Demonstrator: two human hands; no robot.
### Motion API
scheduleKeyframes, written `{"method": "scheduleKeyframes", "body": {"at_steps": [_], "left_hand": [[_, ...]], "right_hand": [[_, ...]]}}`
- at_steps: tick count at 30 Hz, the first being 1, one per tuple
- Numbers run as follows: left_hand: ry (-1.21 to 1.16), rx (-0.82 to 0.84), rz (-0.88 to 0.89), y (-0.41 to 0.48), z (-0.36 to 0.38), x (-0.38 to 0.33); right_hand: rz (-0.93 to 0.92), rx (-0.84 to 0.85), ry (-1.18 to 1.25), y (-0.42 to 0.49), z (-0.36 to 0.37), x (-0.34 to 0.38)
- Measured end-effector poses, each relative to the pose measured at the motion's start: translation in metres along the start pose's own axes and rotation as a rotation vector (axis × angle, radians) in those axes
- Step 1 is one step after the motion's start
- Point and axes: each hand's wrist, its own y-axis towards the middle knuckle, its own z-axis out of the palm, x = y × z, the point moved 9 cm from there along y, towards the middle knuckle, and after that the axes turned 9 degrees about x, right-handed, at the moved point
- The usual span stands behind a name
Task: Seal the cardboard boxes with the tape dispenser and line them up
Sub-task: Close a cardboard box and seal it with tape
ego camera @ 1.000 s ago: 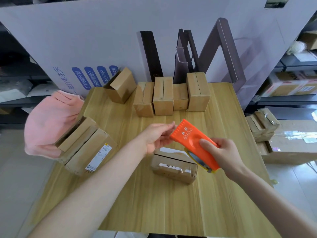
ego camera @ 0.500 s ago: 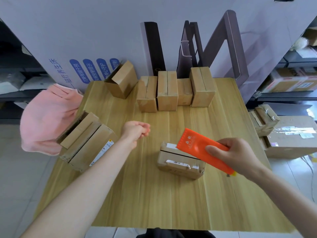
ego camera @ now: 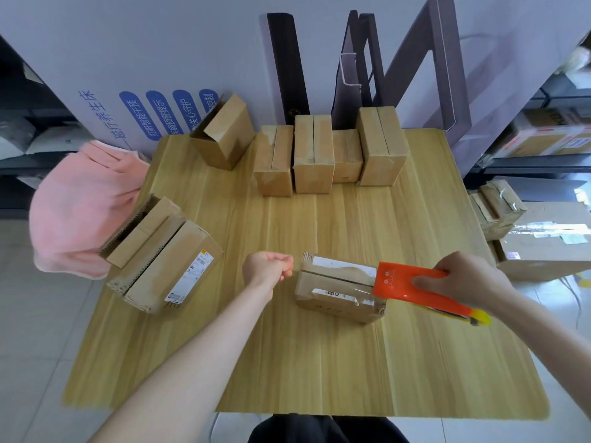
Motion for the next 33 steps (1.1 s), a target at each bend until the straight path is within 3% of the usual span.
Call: {"method": "scheduleKeyframes", "body": {"at_steps": [9,13,18,22,23,25,26,28,31,33], "left_hand": [[0.032,-0.092,-0.066,0.01,0.015,0.033],[0.237,-0.146,0.026,0.004,0.022,0.024],[0.541,-0.052,0.054,0.006,0.036,0.021],[0.328,-0.02,-0.11,0.006,0.042,0.04],[0.327,-0.096,-0.052,0.003,0.037,0.034],[0.441,-0.249,0.281,-0.011,0.038,0.0],[0.509,-0.244,0.497,-0.021,0.051,-0.021],[0.668,-0.071,0.787,-0.034,0.101,-0.049],[0.863,0.175,0.802,-0.032,0.163,-0.05],[0.996,0.169,0.763,-0.023,0.176,-0.039]], "right_hand": [[0.057,0.007,-0.076,0.016,0.02,0.008],[0.074,0.003,-0.099,0.019,0.024,0.013],[0.069,0.005,-0.112,0.023,0.024,0.016],[0.058,-0.012,-0.102,0.025,0.025,0.013],[0.055,-0.012,-0.093,0.025,0.026,0.012],[0.047,-0.015,-0.073,0.026,0.028,0.009],[0.044,-0.016,-0.068,0.027,0.029,0.007],[0.034,-0.018,-0.054,0.028,0.031,0.005],[0.003,-0.02,-0.022,0.029,0.032,0.0],[-0.032,-0.003,0.004,0.032,0.038,-0.005]]}}
